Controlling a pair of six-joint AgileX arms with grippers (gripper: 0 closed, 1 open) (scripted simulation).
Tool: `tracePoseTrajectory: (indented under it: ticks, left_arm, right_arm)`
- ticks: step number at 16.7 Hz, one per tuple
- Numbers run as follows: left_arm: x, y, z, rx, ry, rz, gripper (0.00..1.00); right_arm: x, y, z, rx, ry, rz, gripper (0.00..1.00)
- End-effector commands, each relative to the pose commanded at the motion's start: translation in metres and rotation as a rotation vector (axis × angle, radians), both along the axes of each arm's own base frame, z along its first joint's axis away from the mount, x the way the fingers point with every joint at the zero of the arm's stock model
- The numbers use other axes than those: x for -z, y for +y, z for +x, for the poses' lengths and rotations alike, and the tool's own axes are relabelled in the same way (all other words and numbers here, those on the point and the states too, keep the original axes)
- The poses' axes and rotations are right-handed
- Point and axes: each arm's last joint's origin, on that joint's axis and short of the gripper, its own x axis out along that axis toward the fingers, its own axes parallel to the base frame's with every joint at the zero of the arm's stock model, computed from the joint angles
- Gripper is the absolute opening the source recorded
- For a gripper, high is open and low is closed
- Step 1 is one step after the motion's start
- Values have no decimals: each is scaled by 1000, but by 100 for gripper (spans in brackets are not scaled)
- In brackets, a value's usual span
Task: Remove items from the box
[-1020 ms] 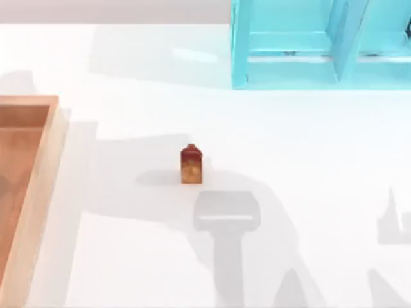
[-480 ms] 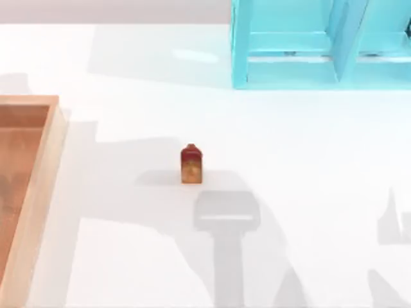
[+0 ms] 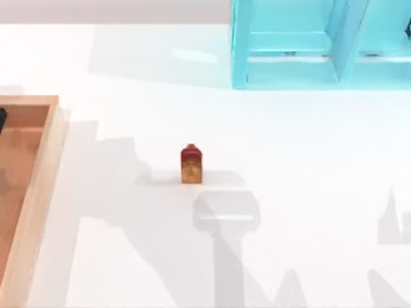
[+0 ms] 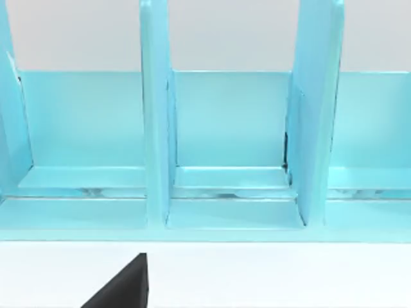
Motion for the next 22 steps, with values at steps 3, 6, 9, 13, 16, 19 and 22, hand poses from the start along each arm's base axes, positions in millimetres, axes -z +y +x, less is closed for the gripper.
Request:
tracePoseTrajectory:
  ticks: [3,6,9,13,16,19,22]
  left_arm:
    - [18,0,-2,0,0,0,100]
    - [19,0,-3,0,0,0,100]
    - [19,0,-3,0,0,0,85]
    - [19,0,-3,0,0,0,55]
    - [19,0,-3,0,0,0,32]
    - [19,0,-3,0,0,0,10]
    - [19,0,-3,0,0,0,0]
  right_arm:
    - [0,0,0,0,0,0,100]
    - [0,0,0,0,0,0,100]
    - [0,0,0,0,0,0,100]
    - [0,0,0,0,0,0,100]
    - [0,0,0,0,0,0,100]
    - [0,0,0,0,0,0,100]
    - [0,0,0,0,0,0,100]
